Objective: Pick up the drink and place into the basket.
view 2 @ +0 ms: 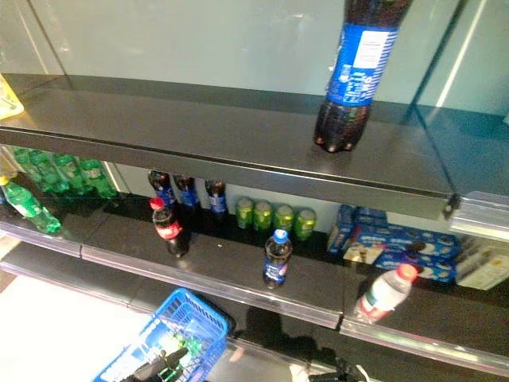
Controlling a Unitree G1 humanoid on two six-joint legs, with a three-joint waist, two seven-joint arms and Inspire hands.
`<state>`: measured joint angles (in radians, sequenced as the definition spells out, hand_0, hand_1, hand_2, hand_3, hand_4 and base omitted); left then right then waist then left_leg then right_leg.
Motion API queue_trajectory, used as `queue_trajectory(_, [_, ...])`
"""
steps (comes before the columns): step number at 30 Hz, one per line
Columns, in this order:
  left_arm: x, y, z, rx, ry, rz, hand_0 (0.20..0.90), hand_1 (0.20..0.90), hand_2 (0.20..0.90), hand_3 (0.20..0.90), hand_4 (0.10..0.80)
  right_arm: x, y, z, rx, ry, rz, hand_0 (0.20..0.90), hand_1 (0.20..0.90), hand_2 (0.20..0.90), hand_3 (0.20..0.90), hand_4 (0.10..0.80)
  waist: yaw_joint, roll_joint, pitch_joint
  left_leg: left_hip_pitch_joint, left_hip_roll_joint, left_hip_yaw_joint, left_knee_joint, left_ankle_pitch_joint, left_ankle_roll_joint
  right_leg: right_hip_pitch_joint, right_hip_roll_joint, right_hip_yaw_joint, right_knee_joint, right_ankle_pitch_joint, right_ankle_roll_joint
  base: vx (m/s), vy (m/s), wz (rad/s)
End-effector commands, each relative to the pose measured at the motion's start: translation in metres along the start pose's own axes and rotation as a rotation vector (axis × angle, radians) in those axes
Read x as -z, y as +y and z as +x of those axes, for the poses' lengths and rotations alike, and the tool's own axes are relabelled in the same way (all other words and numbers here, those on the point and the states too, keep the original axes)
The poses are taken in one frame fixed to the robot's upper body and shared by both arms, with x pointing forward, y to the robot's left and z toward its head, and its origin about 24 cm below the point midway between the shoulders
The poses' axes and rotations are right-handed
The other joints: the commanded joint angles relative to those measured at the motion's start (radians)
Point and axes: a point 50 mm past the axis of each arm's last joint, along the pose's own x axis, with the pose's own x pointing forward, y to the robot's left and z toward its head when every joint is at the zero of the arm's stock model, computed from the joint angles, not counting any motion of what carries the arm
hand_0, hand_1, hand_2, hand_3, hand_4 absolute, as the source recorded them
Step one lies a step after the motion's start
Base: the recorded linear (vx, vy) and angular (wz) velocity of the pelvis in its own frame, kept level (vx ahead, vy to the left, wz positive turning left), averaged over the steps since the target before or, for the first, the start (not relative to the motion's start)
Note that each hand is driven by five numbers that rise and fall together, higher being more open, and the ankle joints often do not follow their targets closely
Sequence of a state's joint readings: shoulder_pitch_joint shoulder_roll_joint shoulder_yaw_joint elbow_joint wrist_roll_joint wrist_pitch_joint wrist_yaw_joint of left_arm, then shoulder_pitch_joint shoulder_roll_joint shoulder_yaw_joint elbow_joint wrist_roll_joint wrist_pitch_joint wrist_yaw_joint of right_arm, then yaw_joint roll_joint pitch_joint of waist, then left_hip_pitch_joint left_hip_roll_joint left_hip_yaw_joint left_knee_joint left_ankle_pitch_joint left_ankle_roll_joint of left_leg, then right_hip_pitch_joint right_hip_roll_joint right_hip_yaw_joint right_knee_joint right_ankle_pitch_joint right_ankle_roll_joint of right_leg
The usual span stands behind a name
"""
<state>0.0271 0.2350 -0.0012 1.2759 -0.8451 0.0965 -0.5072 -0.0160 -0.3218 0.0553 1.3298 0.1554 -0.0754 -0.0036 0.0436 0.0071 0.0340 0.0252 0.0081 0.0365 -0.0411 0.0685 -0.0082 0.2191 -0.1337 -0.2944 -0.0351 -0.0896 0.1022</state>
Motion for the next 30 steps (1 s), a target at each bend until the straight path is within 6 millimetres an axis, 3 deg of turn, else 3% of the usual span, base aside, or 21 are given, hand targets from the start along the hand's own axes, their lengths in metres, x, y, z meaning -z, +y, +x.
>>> queue_trajectory(1, [-0.040,-0.041,0.013,0.248,-0.140,0.053,0.300,0.300,0.300,0.200,0.100,-0.027,-0.004,0.003,0.028,-0.090,0.018,0.900,0.900,0.900,0.900,0.800,0.021,-0.012,0.005,0.055,0.029,0.076,-0.029,-0.042,-0.062,-0.105,0.038,0.031,-0.052,0.137,-0.023,0.005,0.078,0.71])
queue_trajectory(4, [-0.039,-0.040,0.012,0.252,-0.123,0.060,0.300,0.300,0.300,0.200,0.100,-0.020,-0.005,0.002,0.028,-0.074,0.027,0.900,0.900,0.900,0.900,0.800,0.002,-0.001,0.006,0.053,0.022,0.149,-0.046,-0.036,-0.065,-0.101,0.032,-0.015,-0.052,0.135,-0.016,0.004,0.107,1.08])
queue_trajectory(6, [-0.037,-0.038,0.011,0.251,-0.112,0.057,0.300,0.300,0.300,0.200,0.100,-0.019,-0.005,0.002,0.013,-0.065,0.036,0.900,0.900,0.900,0.900,0.800,-0.001,-0.001,0.007,0.057,0.003,0.139,-0.042,-0.045,-0.052,-0.097,0.030,-0.023,-0.052,0.134,-0.016,0.057,0.189,0.40])
queue_trajectory(10, [-0.036,-0.032,0.009,0.245,-0.107,0.056,0.300,0.300,0.300,0.200,0.100,-0.012,-0.007,0.001,-0.001,-0.058,0.043,0.900,0.900,0.900,0.900,0.800,-0.017,-0.002,0.006,0.064,-0.011,0.130,-0.046,-0.058,-0.027,-0.105,0.030,-0.007,0.004,0.109,-0.013,0.080,0.180,0.00])
queue_trajectory(15, [-0.051,-0.036,0.009,0.249,-0.128,0.073,0.300,0.300,0.300,0.200,0.100,-0.007,-0.005,0.000,-0.026,-0.065,0.055,0.900,0.900,0.900,0.900,0.800,-0.058,-0.010,0.035,0.069,-0.032,0.125,-0.046,-0.075,0.009,-0.204,0.004,0.041,0.158,0.144,0.029,0.038,0.155,-0.03])
queue_trajectory(19, [-0.054,-0.042,0.012,0.260,-0.114,0.105,0.300,0.300,0.300,0.200,0.100,-0.003,-0.001,-0.001,-0.027,-0.068,0.077,0.900,0.900,0.900,0.900,0.800,-0.081,-0.023,0.050,0.064,-0.037,0.134,-0.046,-0.079,0.016,-0.244,-0.012,0.099,0.161,0.183,0.052,0.004,0.085,-0.16])
queue_trajectory(20, [-0.054,-0.044,0.013,0.262,-0.115,0.118,0.300,0.300,0.300,0.200,0.100,-0.003,-0.001,-0.001,-0.031,-0.077,0.087,0.900,0.900,0.900,0.900,0.800,-0.087,-0.026,0.052,0.057,-0.032,0.138,-0.046,-0.077,0.017,-0.246,-0.010,0.122,0.140,0.172,0.052,-0.069,0.007,-0.07])
queue_trajectory(25, [-0.060,-0.038,0.010,0.235,-0.154,0.110,0.300,0.300,0.300,0.200,0.100,-0.007,0.005,-0.001,-0.053,-0.097,0.068,0.900,0.900,0.900,0.900,0.800,-0.074,-0.033,0.046,0.031,-0.023,0.179,-0.046,-0.082,0.027,-0.260,-0.112,0.115,0.172,0.271,0.074,-0.116,-0.066,-0.25])
queue_trajectory(27, [-0.061,-0.038,0.009,0.233,-0.155,0.117,0.300,0.300,0.300,0.200,0.100,-0.012,0.006,0.000,-0.057,-0.111,0.085,0.900,0.900,0.900,0.900,0.800,-0.066,-0.031,0.043,0.023,-0.014,0.188,-0.046,-0.074,0.030,-0.248,-0.125,0.117,0.206,0.280,0.073,-0.166,-0.171,-0.20])
queue_trajectory(30, [-0.062,-0.037,0.009,0.227,-0.159,0.129,0.300,0.300,0.300,0.200,0.100,-0.016,0.008,0.001,-0.060,-0.115,0.095,0.900,0.900,0.900,0.900,0.800,-0.059,-0.033,0.028,0.010,-0.002,0.189,-0.046,-0.069,0.030,-0.215,-0.113,0.128,0.198,0.264,0.072,-0.177,-0.236,-0.38])
